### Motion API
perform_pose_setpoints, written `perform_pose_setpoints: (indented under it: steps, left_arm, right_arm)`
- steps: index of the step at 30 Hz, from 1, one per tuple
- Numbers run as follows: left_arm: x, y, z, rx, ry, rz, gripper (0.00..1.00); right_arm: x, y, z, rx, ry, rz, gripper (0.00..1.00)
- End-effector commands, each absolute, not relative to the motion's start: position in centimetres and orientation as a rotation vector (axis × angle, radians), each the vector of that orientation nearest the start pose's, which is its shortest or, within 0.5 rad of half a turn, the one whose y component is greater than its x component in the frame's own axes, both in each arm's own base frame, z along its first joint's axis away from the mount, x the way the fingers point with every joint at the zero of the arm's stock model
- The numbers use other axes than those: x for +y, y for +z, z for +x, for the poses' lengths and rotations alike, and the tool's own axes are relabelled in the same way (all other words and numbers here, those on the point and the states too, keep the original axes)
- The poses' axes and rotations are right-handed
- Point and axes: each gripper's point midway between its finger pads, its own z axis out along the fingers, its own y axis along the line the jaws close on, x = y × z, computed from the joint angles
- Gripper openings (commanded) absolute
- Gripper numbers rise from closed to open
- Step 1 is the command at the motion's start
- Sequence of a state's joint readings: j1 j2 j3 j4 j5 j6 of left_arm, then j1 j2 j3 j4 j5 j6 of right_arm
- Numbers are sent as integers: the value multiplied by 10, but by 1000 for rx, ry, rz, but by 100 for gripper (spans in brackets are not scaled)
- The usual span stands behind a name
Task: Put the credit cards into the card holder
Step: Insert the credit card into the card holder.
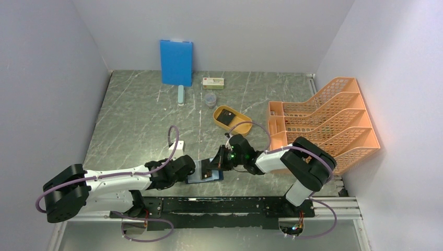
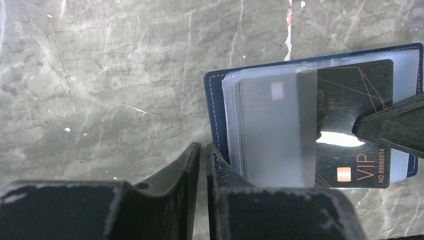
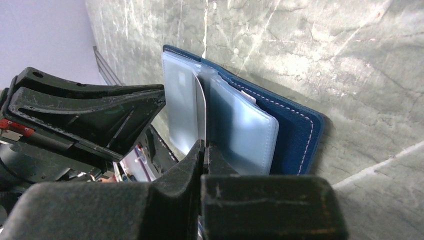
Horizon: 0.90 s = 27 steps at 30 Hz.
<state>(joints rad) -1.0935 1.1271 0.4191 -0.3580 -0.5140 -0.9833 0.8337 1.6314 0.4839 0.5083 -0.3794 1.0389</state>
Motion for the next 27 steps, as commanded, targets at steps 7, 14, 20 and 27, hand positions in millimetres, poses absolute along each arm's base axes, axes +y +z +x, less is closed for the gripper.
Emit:
perform_pose_setpoints:
  steps: [7, 14, 20, 27]
  left_arm:
    - [-181, -6, 138, 2539, -271, -15, 17]
    - [-182, -7, 136, 2543, -290, -15, 16]
    - [-180, -5, 137, 2536, -286, -17, 17]
    - [-182, -3, 138, 2525, -303, -17, 17]
  right_arm:
    - [327, 6, 160, 2600, 1266, 165, 0]
    - [337, 4, 157, 2619, 1245, 164, 0]
    - [335, 11, 155, 2619, 1225, 139, 0]
    - [330, 20, 156, 2619, 1173, 120, 32]
